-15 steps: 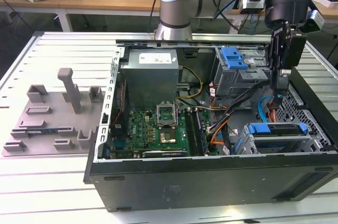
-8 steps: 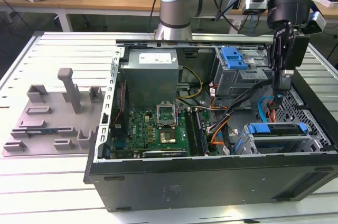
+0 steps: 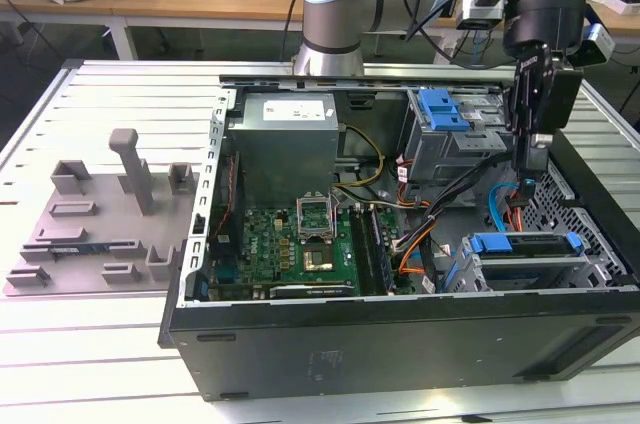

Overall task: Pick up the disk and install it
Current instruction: 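Insert the first disk wire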

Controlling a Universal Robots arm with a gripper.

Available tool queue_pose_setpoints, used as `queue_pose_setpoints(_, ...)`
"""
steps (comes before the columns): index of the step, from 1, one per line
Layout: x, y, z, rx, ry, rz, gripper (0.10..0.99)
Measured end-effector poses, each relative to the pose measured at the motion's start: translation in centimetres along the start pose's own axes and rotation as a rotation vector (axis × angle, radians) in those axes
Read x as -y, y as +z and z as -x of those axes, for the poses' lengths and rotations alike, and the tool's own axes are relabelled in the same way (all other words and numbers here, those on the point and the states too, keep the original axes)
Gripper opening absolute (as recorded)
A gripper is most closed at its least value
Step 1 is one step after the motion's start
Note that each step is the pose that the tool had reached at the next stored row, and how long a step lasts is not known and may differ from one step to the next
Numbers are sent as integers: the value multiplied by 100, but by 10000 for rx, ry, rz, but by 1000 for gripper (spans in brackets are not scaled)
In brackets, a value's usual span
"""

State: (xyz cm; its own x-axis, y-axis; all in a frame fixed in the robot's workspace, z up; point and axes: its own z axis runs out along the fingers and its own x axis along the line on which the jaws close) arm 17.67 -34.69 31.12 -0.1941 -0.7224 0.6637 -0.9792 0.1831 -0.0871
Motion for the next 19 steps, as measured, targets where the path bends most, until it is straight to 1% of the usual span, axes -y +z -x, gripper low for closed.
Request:
queue_pose_setpoints(5, -1, 9, 8, 14, -2, 6, 361)
queue_pose_setpoints(6, -2, 11, 9, 17, -3, 6, 282)
queue_pose_setpoints(13, -2, 17, 14, 34, -3, 11, 282)
queue_pose_setpoints(14, -2, 17, 14, 34, -4, 11, 267)
queue_pose_setpoints(15, -2, 17, 14, 34, -3, 11, 200)
queue_pose_setpoints(16, -2, 17, 14, 34, -3, 11, 200)
queue_pose_setpoints(17, -2, 17, 14, 34, -3, 11, 169)
queue_pose_setpoints(19, -2, 17, 14, 34, -4, 11, 169)
